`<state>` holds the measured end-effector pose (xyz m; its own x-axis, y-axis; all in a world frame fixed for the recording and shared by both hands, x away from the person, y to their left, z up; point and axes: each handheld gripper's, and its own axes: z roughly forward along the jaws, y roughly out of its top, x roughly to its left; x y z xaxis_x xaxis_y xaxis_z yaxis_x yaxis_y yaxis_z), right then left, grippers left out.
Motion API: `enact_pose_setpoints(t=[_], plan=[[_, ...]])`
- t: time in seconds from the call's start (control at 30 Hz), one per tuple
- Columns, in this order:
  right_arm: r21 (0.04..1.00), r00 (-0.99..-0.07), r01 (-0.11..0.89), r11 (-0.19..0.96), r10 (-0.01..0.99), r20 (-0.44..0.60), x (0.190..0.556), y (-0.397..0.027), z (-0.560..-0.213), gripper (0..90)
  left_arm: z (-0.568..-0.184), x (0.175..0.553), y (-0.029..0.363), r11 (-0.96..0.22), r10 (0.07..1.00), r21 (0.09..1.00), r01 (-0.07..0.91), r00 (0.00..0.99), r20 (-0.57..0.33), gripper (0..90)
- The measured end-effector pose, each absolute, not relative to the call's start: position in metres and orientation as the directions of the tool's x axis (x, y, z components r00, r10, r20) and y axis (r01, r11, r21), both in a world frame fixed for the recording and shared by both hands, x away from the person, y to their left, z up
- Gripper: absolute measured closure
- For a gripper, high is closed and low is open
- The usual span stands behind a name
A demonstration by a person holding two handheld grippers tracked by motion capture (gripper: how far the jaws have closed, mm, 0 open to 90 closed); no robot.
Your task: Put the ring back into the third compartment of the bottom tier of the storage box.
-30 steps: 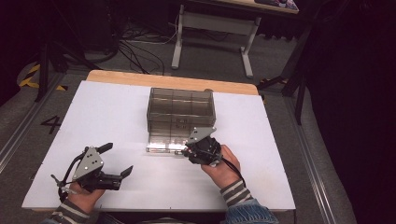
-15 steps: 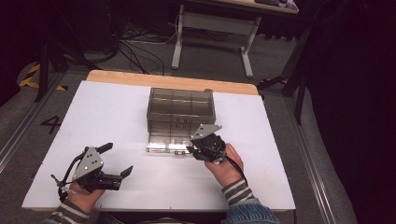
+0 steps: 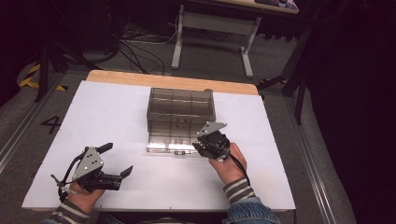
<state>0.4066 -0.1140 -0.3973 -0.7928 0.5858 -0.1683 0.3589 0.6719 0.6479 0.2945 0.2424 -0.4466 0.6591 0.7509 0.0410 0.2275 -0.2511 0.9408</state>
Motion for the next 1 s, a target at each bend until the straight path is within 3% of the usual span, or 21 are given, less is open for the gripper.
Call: enact_pose_setpoints(t=[1.0], plan=[[0.637,-0.734,0.428,0.641,0.658,-0.168,0.424,-0.13,-0.416,68.7,-0.447,0.295,0.242,-0.253,0.75,0.94,0.229,0.66,0.041,0.8]])
